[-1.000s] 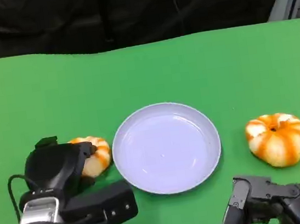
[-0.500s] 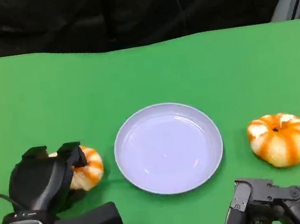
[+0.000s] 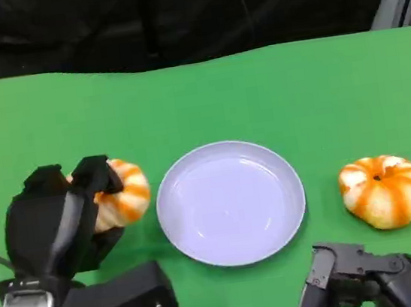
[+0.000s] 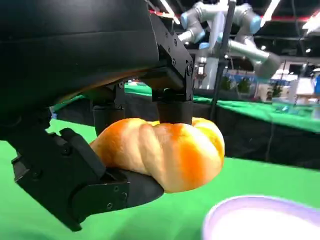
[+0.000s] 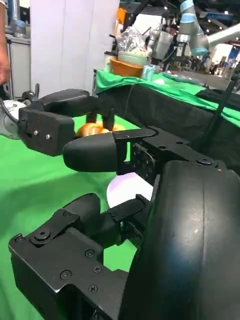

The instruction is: Grasp the bread from the table and place it into the plate.

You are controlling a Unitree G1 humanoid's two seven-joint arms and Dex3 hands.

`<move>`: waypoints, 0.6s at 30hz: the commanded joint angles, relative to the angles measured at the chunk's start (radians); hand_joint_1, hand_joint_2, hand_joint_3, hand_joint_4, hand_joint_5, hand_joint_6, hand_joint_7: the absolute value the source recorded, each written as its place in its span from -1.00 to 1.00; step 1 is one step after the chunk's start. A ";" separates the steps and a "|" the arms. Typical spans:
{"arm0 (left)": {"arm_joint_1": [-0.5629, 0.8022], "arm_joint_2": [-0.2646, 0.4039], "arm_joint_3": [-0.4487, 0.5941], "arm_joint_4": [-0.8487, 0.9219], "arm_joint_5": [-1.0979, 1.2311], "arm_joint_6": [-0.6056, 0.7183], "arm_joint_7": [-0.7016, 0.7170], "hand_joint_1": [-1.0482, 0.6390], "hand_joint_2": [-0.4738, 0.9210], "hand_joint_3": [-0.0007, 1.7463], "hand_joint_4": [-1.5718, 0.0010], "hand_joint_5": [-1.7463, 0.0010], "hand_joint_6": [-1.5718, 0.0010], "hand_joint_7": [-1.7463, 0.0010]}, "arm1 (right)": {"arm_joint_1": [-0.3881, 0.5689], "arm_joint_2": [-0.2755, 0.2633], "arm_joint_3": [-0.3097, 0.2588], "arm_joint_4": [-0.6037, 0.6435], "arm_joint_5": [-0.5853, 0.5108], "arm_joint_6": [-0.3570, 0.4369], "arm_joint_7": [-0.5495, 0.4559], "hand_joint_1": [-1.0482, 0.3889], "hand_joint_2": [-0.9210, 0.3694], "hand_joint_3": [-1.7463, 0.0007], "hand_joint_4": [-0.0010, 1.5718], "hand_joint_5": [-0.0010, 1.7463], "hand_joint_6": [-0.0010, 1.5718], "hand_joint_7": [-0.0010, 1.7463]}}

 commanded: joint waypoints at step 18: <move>-0.238 -0.249 -0.145 0.136 0.046 -0.010 -0.087 0.02 0.11 0.46 -0.29 -1.00 -0.02 -1.00 | -0.026 -0.018 -0.038 0.086 0.029 -0.080 0.002 0.57 0.06 -0.79 0.15 0.92 -0.02 0.66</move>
